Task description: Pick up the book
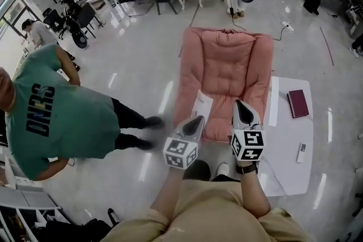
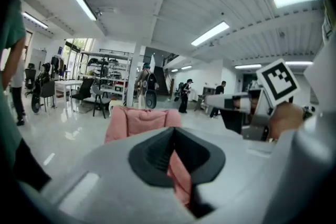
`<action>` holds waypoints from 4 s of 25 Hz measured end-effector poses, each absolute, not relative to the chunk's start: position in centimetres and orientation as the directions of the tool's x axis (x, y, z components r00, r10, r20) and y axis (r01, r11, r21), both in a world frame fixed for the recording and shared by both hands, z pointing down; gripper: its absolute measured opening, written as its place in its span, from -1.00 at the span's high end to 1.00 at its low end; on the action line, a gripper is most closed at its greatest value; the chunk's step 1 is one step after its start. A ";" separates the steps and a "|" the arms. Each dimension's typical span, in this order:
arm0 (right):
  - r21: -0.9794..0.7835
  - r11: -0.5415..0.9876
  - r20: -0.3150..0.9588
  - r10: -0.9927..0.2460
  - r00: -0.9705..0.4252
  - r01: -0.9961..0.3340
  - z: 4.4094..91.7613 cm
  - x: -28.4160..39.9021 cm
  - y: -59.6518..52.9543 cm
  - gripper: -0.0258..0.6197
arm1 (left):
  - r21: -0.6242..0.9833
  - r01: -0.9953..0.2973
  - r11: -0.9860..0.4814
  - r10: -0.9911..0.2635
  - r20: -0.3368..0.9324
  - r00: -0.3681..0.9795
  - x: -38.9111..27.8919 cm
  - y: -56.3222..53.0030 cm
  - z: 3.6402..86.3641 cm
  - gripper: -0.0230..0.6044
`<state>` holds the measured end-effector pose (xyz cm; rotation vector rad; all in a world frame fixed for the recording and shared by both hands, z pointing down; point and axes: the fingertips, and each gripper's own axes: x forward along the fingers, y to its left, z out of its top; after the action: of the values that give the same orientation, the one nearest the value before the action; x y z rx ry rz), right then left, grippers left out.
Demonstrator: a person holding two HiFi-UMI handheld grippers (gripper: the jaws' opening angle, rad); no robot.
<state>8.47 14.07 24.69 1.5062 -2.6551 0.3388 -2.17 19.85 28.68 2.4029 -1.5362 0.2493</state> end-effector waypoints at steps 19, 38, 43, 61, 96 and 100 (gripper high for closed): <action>-0.213 0.583 0.433 -0.663 -0.610 -0.784 39.8 -2.6 -0.9 0.91 | 0.232 -0.929 -0.288 -0.608 0.705 0.365 -13.2 4.7 54.1 0.92; -0.290 0.532 0.609 -0.538 -0.583 -0.795 51.7 -4.8 -4.7 0.91 | 0.266 -0.932 -0.245 -0.241 0.915 0.324 -15.3 1.4 75.7 0.08; -0.308 0.499 0.604 -0.555 -0.572 -0.810 52.1 -5.2 -5.8 0.91 | 0.253 -0.936 -0.245 -0.194 0.933 0.303 -15.8 1.2 78.2 0.05; -0.314 0.495 0.635 -0.524 -0.567 -0.810 55.3 -4.3 -4.6 0.91 | 0.140 -0.962 -0.233 -0.229 0.954 0.194 -15.8 0.4 81.7 -0.03; -0.338 0.455 0.654 -0.515 -0.553 -0.824 58.6 -0.7 -0.5 0.91 | 0.025 -0.997 -0.078 -0.500 0.864 0.061 -13.8 1.1 81.4 -0.10; -0.332 0.459 0.655 -0.516 -0.552 -0.824 58.6 0.2 0.1 0.91 | -0.062 -0.996 -0.067 -0.533 0.846 -0.017 -13.9 1.5 81.7 -0.11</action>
<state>0.18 0.07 58.58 1.1185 -2.2455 0.8811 -13.95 1.51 81.74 1.6593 -1.6054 0.9834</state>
